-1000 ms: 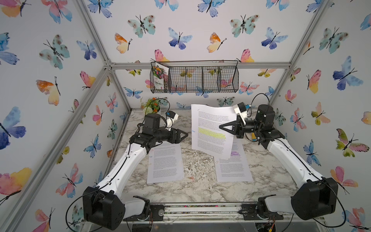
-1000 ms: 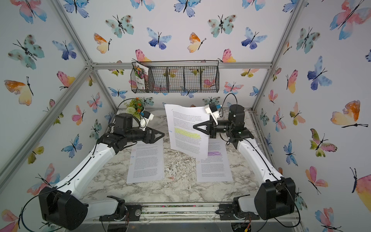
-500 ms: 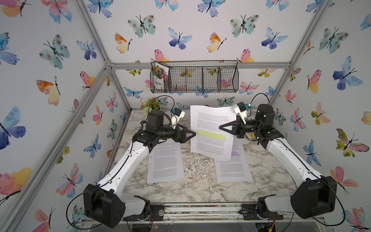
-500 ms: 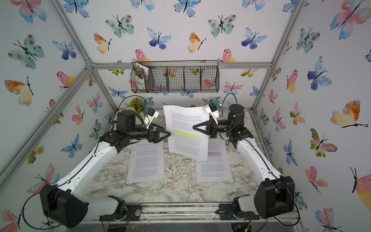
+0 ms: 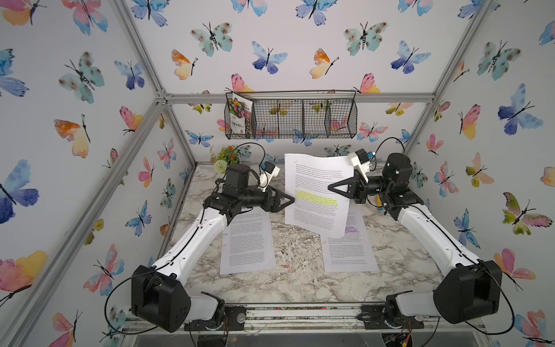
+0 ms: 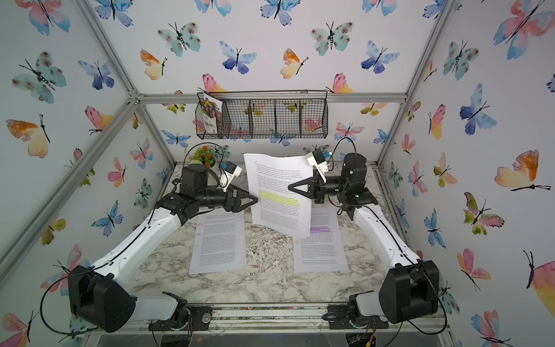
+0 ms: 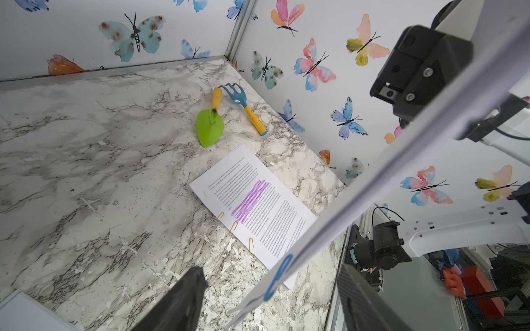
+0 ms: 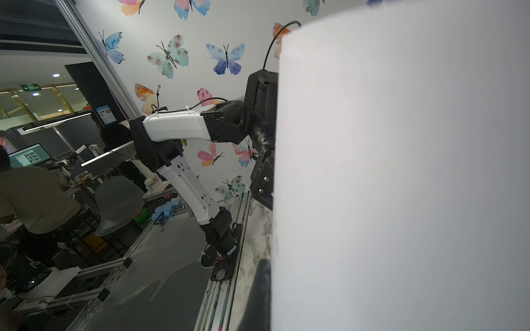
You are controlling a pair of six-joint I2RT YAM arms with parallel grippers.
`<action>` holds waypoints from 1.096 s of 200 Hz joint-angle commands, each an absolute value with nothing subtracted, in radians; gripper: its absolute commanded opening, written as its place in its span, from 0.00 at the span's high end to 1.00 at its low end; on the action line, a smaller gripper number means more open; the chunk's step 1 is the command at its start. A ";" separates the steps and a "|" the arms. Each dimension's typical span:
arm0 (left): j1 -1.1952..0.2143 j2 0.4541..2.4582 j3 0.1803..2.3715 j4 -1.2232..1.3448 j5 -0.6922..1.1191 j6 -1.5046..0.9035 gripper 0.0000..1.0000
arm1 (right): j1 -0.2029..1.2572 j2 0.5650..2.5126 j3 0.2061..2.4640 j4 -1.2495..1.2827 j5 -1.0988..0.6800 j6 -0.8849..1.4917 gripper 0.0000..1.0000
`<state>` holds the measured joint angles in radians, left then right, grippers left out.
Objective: Unclip the paperclips from the documents
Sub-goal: Remove the paper clip from the document.
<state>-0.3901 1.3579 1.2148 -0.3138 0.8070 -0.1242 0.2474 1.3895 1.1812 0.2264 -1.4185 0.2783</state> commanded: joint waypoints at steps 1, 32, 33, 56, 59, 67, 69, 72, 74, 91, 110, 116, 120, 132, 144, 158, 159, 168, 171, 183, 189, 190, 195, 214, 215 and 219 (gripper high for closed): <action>-0.396 1.383 1.264 -0.288 0.841 -0.140 0.36 | 0.248 1.402 1.210 0.268 -1.447 0.296 0.98; -0.396 1.415 1.298 -0.316 0.853 -0.163 0.72 | 0.247 1.407 1.213 0.273 -1.442 0.296 0.98; -0.396 1.415 1.298 -0.317 0.853 -0.163 0.73 | 0.247 1.407 1.212 0.273 -1.442 0.296 0.98; -0.397 1.409 1.289 -0.318 0.849 -0.159 0.91 | 0.247 1.405 1.210 0.273 -1.437 0.295 0.98; -0.397 1.409 1.287 -0.318 0.850 -0.158 0.92 | 0.247 1.405 1.209 0.273 -1.436 0.293 0.98; -0.397 1.405 1.283 -0.322 0.848 -0.155 0.94 | 0.247 1.402 1.206 0.274 -1.432 0.292 0.98; -0.397 1.406 1.283 -0.324 0.848 -0.155 0.95 | 0.247 1.402 1.205 0.274 -1.430 0.292 0.98; -0.397 1.406 1.282 -0.325 0.848 -0.154 0.96 | 0.247 1.400 1.204 0.274 -1.429 0.290 0.98; -0.397 1.406 1.281 -0.326 0.848 -0.153 0.96 | 0.247 1.400 1.204 0.275 -1.428 0.290 0.98; -0.397 1.406 1.279 -0.339 0.844 -0.149 1.00 | 0.247 1.401 1.203 0.276 -1.421 0.286 0.98; -0.397 1.406 1.280 -0.358 0.827 -0.146 1.00 | 0.248 1.397 1.201 0.276 -1.406 0.271 0.98; -0.397 1.406 1.281 -0.365 0.818 -0.144 1.00 | 0.247 1.396 1.198 0.278 -1.400 0.263 0.98; -0.397 1.406 1.282 -0.370 0.809 -0.143 1.00 | 0.247 1.396 1.198 0.276 -1.396 0.260 0.98; -0.396 1.401 1.282 -0.381 0.778 -0.140 1.00 | 0.245 1.396 1.200 0.247 -1.383 0.228 0.98; -0.392 1.398 1.279 -0.393 0.745 -0.138 1.00 | 0.242 1.400 1.205 0.197 -1.368 0.180 0.98; -0.376 1.398 1.281 -0.413 0.726 -0.137 1.00 | 0.242 1.403 1.204 0.154 -1.356 0.142 0.98; -0.374 1.399 1.282 -0.413 0.725 -0.137 1.00 | 0.242 1.403 1.204 0.152 -1.355 0.140 0.98; -0.357 1.399 1.288 -0.431 0.723 -0.138 1.00 | 0.241 1.403 1.199 0.136 -1.348 0.124 0.98; -0.354 1.400 1.288 -0.435 0.720 -0.137 1.00 | 0.242 1.402 1.197 0.133 -1.346 0.118 0.98; -0.337 1.396 1.291 -0.452 0.701 -0.137 1.00 | 0.237 1.399 1.190 0.115 -1.337 0.098 0.98; -0.328 1.393 1.289 -0.458 0.698 -0.135 1.00 | 0.236 1.396 1.187 0.104 -1.334 0.086 0.98; -0.327 1.392 1.290 -0.458 0.696 -0.134 1.00 | 0.236 1.396 1.187 0.103 -1.333 0.085 0.98; -0.321 1.387 1.288 -0.459 0.694 -0.132 1.00 | 0.234 1.394 1.185 0.096 -1.329 0.077 0.98; -0.309 1.371 1.275 -0.460 0.674 -0.126 1.00 | 0.226 1.389 1.179 0.084 -1.321 0.061 0.98; -0.309 1.370 1.275 -0.461 0.673 -0.126 1.00 | 0.225 1.388 1.178 0.084 -1.321 0.061 0.98; -0.308 1.368 1.273 -0.463 0.670 -0.124 1.00 | 0.224 1.388 1.178 0.085 -1.319 0.059 0.98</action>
<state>-0.3405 1.4033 1.2793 -0.4061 0.7528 -0.1436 0.2417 1.4021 1.1839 0.1070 -1.3308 0.1116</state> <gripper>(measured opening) 0.051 0.048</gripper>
